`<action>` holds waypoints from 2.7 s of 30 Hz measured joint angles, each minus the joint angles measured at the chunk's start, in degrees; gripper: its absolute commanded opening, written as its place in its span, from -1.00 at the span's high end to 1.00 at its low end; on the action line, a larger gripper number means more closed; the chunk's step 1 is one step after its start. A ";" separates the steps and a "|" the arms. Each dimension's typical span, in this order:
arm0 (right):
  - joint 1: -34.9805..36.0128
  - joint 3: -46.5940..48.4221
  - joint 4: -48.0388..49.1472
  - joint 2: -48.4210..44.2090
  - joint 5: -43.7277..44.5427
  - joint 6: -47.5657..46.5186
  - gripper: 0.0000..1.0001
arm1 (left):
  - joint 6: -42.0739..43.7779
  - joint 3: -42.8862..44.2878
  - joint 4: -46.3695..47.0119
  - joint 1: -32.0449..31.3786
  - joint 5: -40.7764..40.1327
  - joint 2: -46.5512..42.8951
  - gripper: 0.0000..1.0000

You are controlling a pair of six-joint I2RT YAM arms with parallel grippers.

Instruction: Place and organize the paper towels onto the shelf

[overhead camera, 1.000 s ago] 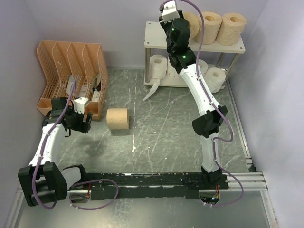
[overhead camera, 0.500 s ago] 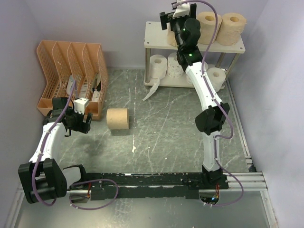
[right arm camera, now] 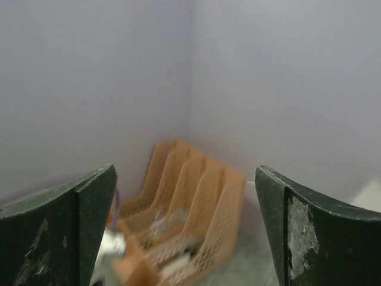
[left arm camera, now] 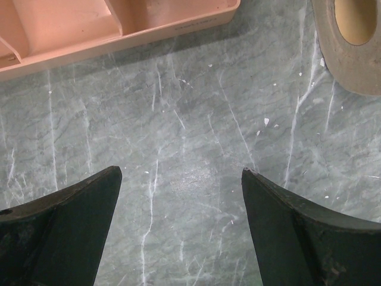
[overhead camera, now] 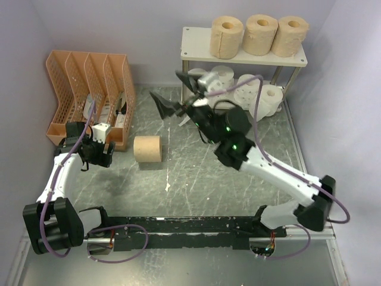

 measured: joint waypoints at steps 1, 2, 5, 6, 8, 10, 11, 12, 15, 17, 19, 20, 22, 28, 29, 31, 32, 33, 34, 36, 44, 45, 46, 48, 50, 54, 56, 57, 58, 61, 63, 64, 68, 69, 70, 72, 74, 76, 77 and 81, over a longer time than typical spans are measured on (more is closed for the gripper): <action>1.18 -6.34 2.73 -3.50 0.33 3.54 -1.00 | 0.00 0.00 0.00 0.00 -0.02 0.00 -0.88; 0.98 -12.85 4.76 -6.38 1.20 7.19 -1.00 | 0.00 0.00 0.00 0.00 -0.09 0.00 -0.88; -1.66 -29.24 9.09 -9.38 4.83 17.53 -1.00 | 0.00 0.00 0.00 0.00 -0.15 -0.02 -0.87; -1.99 -33.00 8.85 -8.13 5.55 20.85 -1.00 | 0.00 0.00 -0.02 0.00 -0.15 -0.02 -0.87; -1.95 -37.44 5.57 -4.59 6.16 26.64 -1.00 | 0.00 -0.02 0.00 0.00 -0.17 -0.02 -0.87; -1.53 -37.66 -1.20 -0.33 6.71 31.17 -1.00 | 0.00 0.00 0.00 0.00 -0.17 -0.02 -0.87; -1.11 -36.26 -4.57 1.60 7.26 32.44 -1.00 | 0.00 0.00 0.00 0.00 -0.20 -0.02 -0.88; -0.50 -34.34 -7.28 3.08 8.07 32.89 -1.00 | 0.00 0.00 0.00 0.00 -0.20 -0.02 -0.87; 4.50 -18.71 -18.64 10.23 14.08 31.06 -1.00 | -0.48 0.00 0.17 0.07 -1.09 -0.07 -0.87; 8.66 -6.86 -24.20 15.39 18.27 28.68 -1.00 | -1.77 -0.02 0.72 1.20 -2.45 -0.50 -0.87; 12.85 6.75 -30.49 21.68 23.34 26.12 -1.00 | -3.15 -0.02 1.40 4.68 -3.41 -1.46 -0.87; 14.23 11.54 -32.85 24.35 25.24 25.22 -1.00 | -3.98 0.00 1.84 7.74 -3.72 -2.16 -0.87; 17.07 23.37 -39.28 31.43 29.75 23.58 -0.99 | -5.16 0.15 2.25 14.67 -3.45 -3.39 -0.87; 18.47 34.42 -53.18 44.87 34.82 23.28 -0.86 | -5.77 2.34 1.60 30.25 2.51 -3.67 -0.87; 18.21 34.42 -54.84 46.12 35.26 23.45 -0.85 | -5.62 2.47 1.33 31.93 3.89 -3.72 -0.88; 17.84 34.42 -57.13 47.91 36.02 23.76 -0.84 | -5.18 2.56 0.61 34.62 6.54 -3.91 -0.88; 17.62 34.42 -57.94 48.39 36.17 23.98 -0.82 | -4.85 2.56 0.13 35.87 7.98 -4.17 -0.87; 17.46 34.42 -58.53 48.70 36.22 24.17 -0.81 | -4.48 2.56 -0.39 36.96 9.35 -4.52 -0.87; 17.25 34.45 -58.93 48.89 36.35 24.50 -0.81 | -4.20 2.56 -0.79 37.79 10.67 -4.92 -0.87; 16.85 35.34 -59.71 49.53 36.65 25.20 -0.81 | -3.48 2.69 -1.49 38.82 12.87 -5.42 -0.87; 15.89 40.28 -60.13 54.31 36.63 27.54 -0.60 | -1.75 2.99 -3.23 39.17 17.46 -5.40 -0.87; 15.67 41.46 -60.19 55.52 36.37 27.82 -0.55 | -1.62 2.99 -3.41 39.17 17.79 -5.40 -0.87; 15.50 42.42 -60.17 56.59 36.04 28.04 -0.52 | -1.49 2.99 -3.58 39.19 18.01 -5.40 -0.87; 15.06 44.19 -60.52 58.62 35.71 28.48 -0.50 | -1.38 2.99 -3.69 39.23 18.21 -5.40 -0.87; 14.67 45.86 -60.48 60.06 35.95 28.57 -0.50 | -1.25 2.99 -3.80 39.34 18.40 -5.40 -0.88; 13.55 46.90 -60.59 60.33 35.69 29.35 -0.26 | -0.63 2.99 -4.02 39.43 19.30 -5.40 -0.88; 12.85 46.90 -60.72 60.33 35.63 29.92 -0.11 | -0.33 2.99 -4.15 39.43 19.65 -5.42 -0.87; 12.46 46.84 -60.74 60.33 35.63 30.16 -0.04 | -0.17 2.99 -4.22 39.43 19.76 -5.44 -0.87; 12.15 46.69 -60.70 60.33 35.67 30.32 0.00 | -0.04 2.99 -4.33 39.43 19.91 -5.44 -0.87; 11.23 44.44 -59.78 59.52 36.00 31.21 0.03 | 0.17 2.99 -4.52 39.43 20.26 -5.46 -0.87; 10.88 42.29 -58.97 58.23 35.91 31.71 0.11 | 0.26 2.99 -4.72 39.43 20.46 -5.51 -0.87; 10.82 41.55 -58.99 57.68 35.91 31.93 0.19 | 0.35 2.99 -4.83 39.43 20.57 -5.57 -0.87; 10.78 39.58 -59.87 56.08 36.11 32.72 0.60 | 0.68 2.99 -4.98 39.47 21.05 -6.03 -0.87; 10.78 39.30 -60.17 55.87 36.22 32.79 0.73 | 0.70 2.99 -5.01 39.47 21.14 -6.10 -0.88; 10.75 38.93 -60.41 55.60 36.37 32.89 0.88 | 0.79 2.99 -5.03 39.50 21.20 -6.14 -0.87; 10.58 38.10 -60.70 55.01 36.52 33.18 1.00 | 0.94 2.99 -5.05 39.50 21.33 -6.14 -0.88; 10.25 36.85 -60.74 54.14 36.50 33.55 1.00 | 1.11 2.99 -5.11 39.54 21.49 -6.14 -0.87; 9.75 34.93 -60.74 52.72 36.15 33.81 1.00 | 1.29 2.99 -5.22 39.56 21.62 -6.14 -0.87; 9.46 33.66 -60.78 51.71 35.98 33.99 1.00 | 1.33 2.99 -5.25 39.60 21.68 -6.14 -0.87; 7.69 22.40 -59.54 43.54 33.75 35.06 1.00 | 1.60 2.99 -5.31 39.69 21.88 -6.14 -0.87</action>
